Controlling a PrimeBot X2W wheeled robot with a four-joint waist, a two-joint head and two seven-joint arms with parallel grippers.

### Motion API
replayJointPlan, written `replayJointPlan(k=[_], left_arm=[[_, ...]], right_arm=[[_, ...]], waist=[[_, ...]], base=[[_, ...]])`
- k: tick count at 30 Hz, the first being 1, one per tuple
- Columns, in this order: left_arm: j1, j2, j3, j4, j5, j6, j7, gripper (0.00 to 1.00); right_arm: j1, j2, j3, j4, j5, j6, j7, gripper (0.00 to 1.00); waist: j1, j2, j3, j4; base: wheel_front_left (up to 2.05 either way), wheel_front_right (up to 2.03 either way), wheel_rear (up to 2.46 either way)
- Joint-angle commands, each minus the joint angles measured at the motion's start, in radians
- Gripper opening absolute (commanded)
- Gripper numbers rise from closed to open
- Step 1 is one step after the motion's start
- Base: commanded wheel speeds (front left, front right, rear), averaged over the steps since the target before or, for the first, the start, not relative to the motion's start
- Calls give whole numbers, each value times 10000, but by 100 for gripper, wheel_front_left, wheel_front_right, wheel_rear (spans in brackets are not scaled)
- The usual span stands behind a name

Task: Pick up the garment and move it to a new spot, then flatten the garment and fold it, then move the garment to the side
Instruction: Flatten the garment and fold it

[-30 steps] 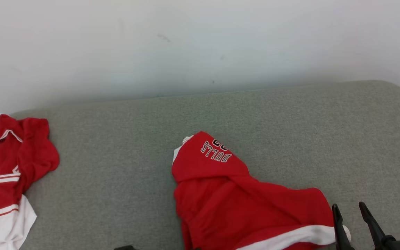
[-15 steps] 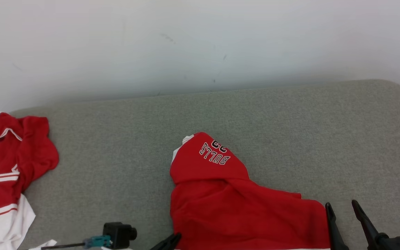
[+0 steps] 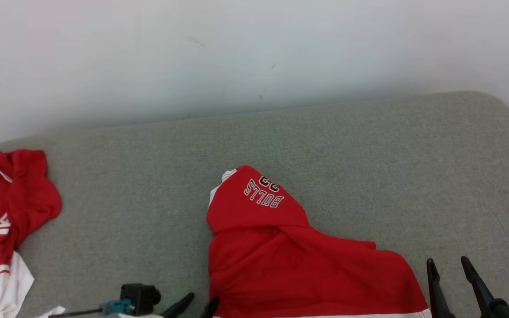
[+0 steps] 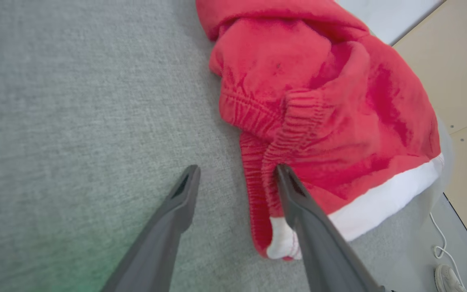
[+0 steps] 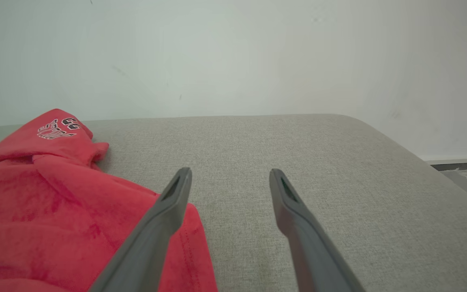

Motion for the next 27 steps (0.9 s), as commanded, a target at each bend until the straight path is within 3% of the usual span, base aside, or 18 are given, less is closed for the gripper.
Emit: replayJointPlan(k=[1, 8, 12, 16, 22, 25, 27], left_arm=[[251, 44, 7, 5, 142, 96, -233, 100], [1259, 62, 734, -928, 140, 774, -1158, 100], [1894, 39, 1504, -1708, 745, 1311, -1288, 100], [2735, -379, 2876, -2510, 1989, 1732, -1285, 100], [3879, -1418, 4897, -3098, 3667, 1559, -1288, 100], [4154, -1709, 5430, -3119, 4239, 1390, -1289, 100], [4488, -2113, 6195, -3109, 5087, 1081, -1290, 100]], right_arm=[[29, -13, -107, -77, -102, -22, 9, 100], [197, -14, -544, -317, -406, -22, 9, 100], [337, -63, -795, -464, -438, -22, 10, 100], [576, -132, -918, -509, -540, -22, 9, 100], [975, -104, -818, -433, -545, -22, 9, 100], [1031, -83, -731, -376, -522, -22, 9, 100], [1064, -61, -602, -263, -490, -22, 9, 100]], waist=[[-1, 0, -159, 179], [-1, 0, -592, 778], [-1, 0, -768, 1138], [-1, 0, -916, 1485], [-1, 0, -1146, 1820], [-1, 0, -1204, 1845], [-1, 0, -1336, 1851]], base=[[0, 0, 0], [0, 0, 0], [0, 0, 0], [0, 0, 0], [0, 0, 0], [0, 0, 0], [0, 0, 0]])
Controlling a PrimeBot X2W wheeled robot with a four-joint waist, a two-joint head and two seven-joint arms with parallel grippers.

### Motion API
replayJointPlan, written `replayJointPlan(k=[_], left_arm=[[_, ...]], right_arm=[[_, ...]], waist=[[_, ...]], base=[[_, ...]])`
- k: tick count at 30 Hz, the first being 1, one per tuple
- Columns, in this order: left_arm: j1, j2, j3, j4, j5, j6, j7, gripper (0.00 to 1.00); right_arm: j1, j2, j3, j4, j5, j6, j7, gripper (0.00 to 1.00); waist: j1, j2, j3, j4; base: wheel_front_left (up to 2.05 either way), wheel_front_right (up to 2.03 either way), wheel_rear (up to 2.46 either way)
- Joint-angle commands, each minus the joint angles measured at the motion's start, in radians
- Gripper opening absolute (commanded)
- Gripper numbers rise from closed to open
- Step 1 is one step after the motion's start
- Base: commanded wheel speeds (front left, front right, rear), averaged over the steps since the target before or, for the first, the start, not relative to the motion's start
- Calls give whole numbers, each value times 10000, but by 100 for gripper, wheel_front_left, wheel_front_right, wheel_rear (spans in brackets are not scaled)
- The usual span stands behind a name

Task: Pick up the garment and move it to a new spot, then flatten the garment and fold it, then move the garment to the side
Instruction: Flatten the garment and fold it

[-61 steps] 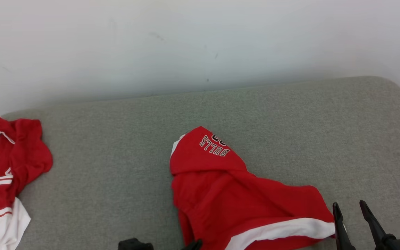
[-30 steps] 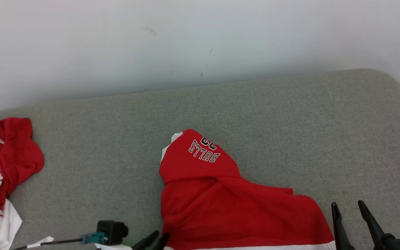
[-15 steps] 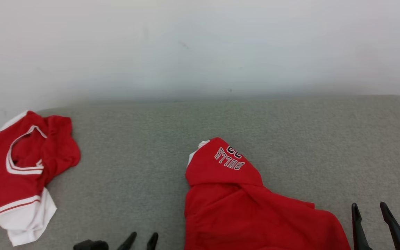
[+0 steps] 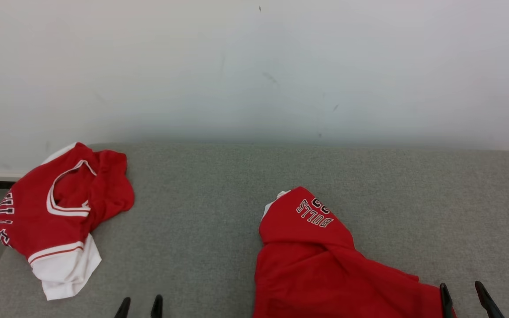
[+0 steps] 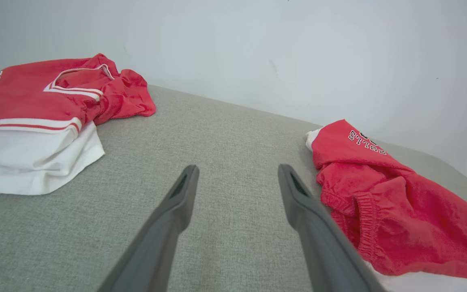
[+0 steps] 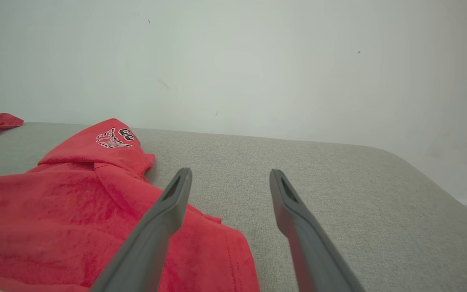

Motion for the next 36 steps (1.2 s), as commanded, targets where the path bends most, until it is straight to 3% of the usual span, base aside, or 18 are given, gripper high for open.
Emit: replayJointPlan(k=[1, 4, 11, 25, 36], left_arm=[[176, -107, 232, -31, 313, -119, -1, 100], [592, -646, 1136, 180, 1258, -612, -2, 100], [750, -1280, 1901, 433, 2238, -1425, -2, 100], [647, -1599, 2067, 396, 2678, -1713, -3, 100], [660, -1437, 1799, 378, 2552, -1716, -3, 100]], right_arm=[[130, 8, 34, 69, 60, -22, 9, 100], [195, 33, 195, 193, 116, -22, 9, 100], [172, 55, 313, 294, 253, -22, 9, 100], [39, 61, 380, 366, 282, -22, 9, 100], [-64, 61, 388, 404, 328, -22, 9, 100]], waist=[[0, 0, -83, 0], [0, 0, -284, -53], [0, 0, -376, -176], [0, 0, -313, -398], [0, 0, -344, -506]], base=[[0, 0, 0], [0, 0, 0], [0, 0, 0], [0, 0, 0], [0, 0, 0]])
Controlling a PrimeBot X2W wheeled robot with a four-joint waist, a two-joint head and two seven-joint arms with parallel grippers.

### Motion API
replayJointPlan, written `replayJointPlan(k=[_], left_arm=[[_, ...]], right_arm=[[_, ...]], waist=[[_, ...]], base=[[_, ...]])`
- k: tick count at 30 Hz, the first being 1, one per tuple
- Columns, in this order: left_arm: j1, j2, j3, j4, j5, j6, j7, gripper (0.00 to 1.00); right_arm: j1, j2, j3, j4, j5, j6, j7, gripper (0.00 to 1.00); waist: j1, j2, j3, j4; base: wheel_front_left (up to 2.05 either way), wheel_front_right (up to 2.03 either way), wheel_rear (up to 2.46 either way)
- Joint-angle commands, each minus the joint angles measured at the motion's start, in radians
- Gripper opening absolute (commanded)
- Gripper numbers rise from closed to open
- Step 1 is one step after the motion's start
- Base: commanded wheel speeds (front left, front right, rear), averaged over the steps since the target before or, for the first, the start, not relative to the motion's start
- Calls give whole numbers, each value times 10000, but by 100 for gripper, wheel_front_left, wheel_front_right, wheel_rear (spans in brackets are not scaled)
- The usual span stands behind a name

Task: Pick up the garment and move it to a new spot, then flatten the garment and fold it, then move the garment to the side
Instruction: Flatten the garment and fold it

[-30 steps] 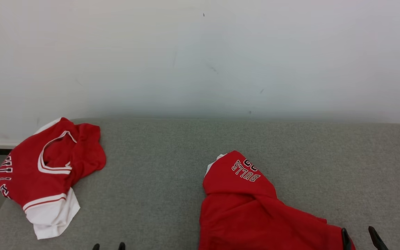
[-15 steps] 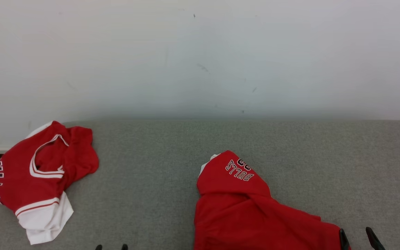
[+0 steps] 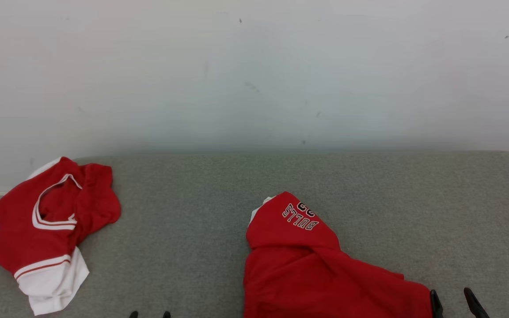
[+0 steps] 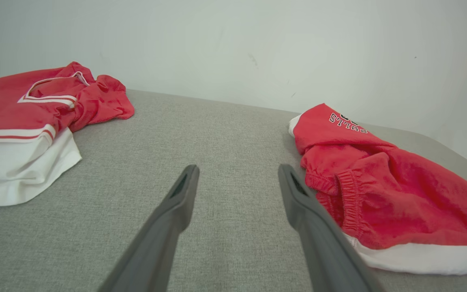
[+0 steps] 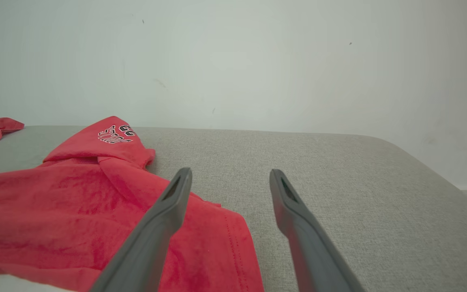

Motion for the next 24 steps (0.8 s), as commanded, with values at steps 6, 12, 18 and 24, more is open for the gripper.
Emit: replayJointPlan(k=[6, 12, 18, 24], left_arm=[[-16, 111, -101, -80, -96, -31, -3, 100], [-220, 386, -762, 37, -290, -30, -3, 100], [-688, 1166, -2410, 518, -1082, -20, 386, 100], [-1082, 1695, -3415, 584, -2058, -10, 862, 100]], right_arm=[[-138, -2, -39, -39, 99, -22, 9, 100], [-78, -239, -131, -296, 178, -22, 9, 100], [249, -1106, 663, 196, 535, -22, 1083, 100], [474, -1563, 1390, 401, 1062, -22, 2413, 100]], waist=[[0, 0, -4, -50], [0, 0, 16, -104], [0, 0, 155, -204], [0, 0, 455, -355]], base=[[0, 0, 0], [0, 0, 0], [0, 0, 0], [0, 0, 0]])
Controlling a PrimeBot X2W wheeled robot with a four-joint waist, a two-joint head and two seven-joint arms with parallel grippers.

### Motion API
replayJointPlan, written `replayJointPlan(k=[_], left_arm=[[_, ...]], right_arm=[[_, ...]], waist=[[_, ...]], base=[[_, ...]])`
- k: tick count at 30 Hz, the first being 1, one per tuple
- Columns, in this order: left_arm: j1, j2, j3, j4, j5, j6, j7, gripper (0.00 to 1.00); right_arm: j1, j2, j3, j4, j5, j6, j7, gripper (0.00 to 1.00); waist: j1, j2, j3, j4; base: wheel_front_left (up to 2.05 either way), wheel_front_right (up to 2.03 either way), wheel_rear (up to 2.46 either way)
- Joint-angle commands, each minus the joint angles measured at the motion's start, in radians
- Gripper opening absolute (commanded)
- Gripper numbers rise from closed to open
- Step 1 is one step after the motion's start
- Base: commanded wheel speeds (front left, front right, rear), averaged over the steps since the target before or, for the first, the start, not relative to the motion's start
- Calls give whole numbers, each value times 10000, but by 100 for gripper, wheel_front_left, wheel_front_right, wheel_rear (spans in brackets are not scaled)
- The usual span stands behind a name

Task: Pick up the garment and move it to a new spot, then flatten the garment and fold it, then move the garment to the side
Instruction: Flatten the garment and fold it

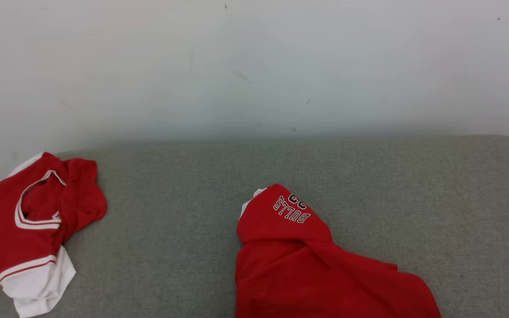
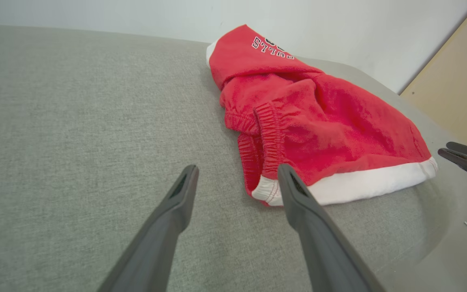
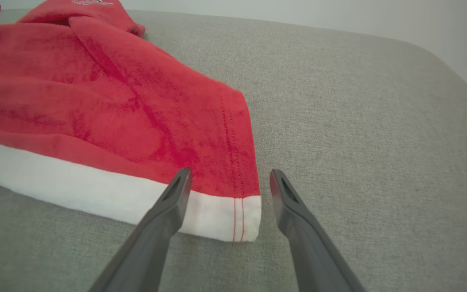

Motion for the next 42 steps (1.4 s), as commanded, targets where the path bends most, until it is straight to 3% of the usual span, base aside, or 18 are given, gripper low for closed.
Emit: replayJointPlan(k=[1, 18, 42], left_arm=[[-181, 168, -277, 41, -298, 19, 134, 100], [-1765, 1514, -2844, -175, -2098, 19, 538, 100], [-2953, 2129, -4379, 631, -3379, 19, 108, 100]], right_arm=[[119, -57, 123, 131, 141, -22, 214, 100], [-783, 145, 322, 1159, -37, -22, 491, 100], [-1186, 216, 648, 1337, -38, -22, 791, 100]], waist=[[0, -1, 133, -67], [0, -1, 1039, -6], [0, -1, 1523, -291]], base=[[0, 0, 0], [0, 0, 0], [0, 0, 0]])
